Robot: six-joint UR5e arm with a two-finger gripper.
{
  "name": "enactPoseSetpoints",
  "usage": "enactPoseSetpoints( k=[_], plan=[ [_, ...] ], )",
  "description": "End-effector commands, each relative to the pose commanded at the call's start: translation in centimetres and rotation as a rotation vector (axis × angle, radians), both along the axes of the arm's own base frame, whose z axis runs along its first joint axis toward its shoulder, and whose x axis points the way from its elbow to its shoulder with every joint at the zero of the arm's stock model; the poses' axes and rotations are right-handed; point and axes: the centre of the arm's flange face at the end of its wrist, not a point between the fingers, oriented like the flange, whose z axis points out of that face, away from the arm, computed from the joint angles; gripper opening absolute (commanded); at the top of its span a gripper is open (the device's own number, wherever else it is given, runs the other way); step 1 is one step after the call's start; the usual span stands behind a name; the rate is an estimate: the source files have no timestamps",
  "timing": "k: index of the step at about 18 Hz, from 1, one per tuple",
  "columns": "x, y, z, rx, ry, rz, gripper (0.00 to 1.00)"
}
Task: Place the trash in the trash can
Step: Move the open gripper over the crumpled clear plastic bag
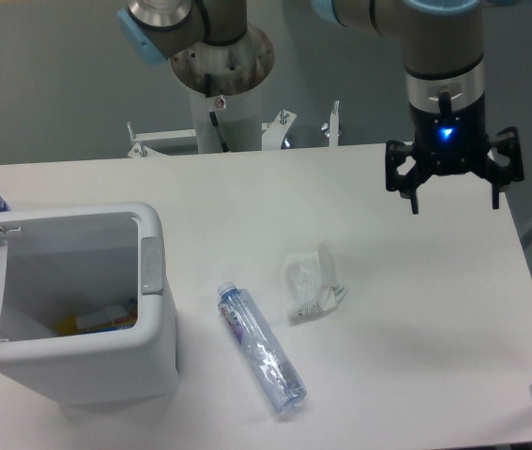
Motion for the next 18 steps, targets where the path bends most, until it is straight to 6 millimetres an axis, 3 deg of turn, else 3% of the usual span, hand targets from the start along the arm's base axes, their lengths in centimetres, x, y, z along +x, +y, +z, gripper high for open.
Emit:
enactPoseSetpoints(
  k=[7, 14, 18],
  plan=[
    [0.3, 0.0, -1.5, -0.009, -0.028, 0.01, 1.0],
    [1.8, -0.4, -7.8, -0.056, -0.107, -0.002, 1.0],
    [4.0, -0.9, -12.8, -0.093, -0.193, -0.012, 1.0]
  ],
)
